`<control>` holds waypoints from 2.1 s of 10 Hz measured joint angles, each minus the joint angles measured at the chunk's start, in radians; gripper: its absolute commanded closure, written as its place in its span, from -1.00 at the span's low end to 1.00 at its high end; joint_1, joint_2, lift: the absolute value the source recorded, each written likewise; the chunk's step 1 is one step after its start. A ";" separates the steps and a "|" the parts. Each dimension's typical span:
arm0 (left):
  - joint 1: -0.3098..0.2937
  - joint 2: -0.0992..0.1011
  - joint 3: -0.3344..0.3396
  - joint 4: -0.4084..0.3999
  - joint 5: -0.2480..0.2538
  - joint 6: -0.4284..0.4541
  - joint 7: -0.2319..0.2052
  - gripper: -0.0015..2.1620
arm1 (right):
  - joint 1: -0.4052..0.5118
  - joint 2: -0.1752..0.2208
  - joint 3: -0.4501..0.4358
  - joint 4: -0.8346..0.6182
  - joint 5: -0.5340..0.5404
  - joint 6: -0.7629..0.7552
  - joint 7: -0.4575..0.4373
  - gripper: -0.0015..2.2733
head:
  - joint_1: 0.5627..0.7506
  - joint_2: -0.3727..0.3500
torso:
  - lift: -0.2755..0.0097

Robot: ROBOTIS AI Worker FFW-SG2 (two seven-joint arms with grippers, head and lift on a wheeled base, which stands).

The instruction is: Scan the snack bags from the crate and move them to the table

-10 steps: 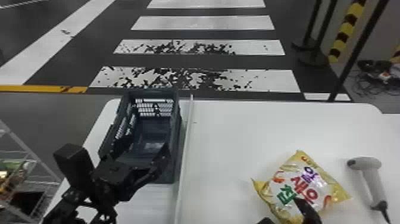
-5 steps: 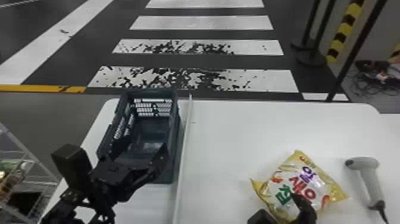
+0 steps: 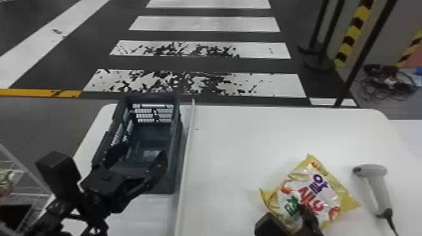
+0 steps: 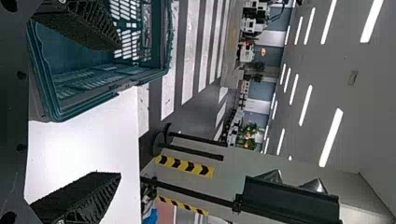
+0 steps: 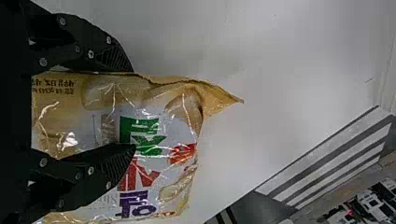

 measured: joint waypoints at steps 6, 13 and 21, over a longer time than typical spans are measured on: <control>0.002 -0.013 0.002 0.003 0.002 0.000 -0.007 -0.98 | 0.099 -0.002 -0.073 -0.075 0.017 -0.220 -0.032 0.97 | 0.41 0.16 | 0.27; 0.001 -0.008 -0.013 0.003 0.001 -0.003 -0.015 -0.97 | 0.205 0.157 -0.406 -0.195 -0.608 -0.655 0.051 0.97 | 0.41 0.21 | 0.27; -0.005 -0.008 -0.019 0.001 0.002 -0.003 -0.021 -0.97 | 0.181 0.278 -0.759 -0.010 -1.425 -0.665 0.259 0.97 | 0.41 -0.11 | 0.27</control>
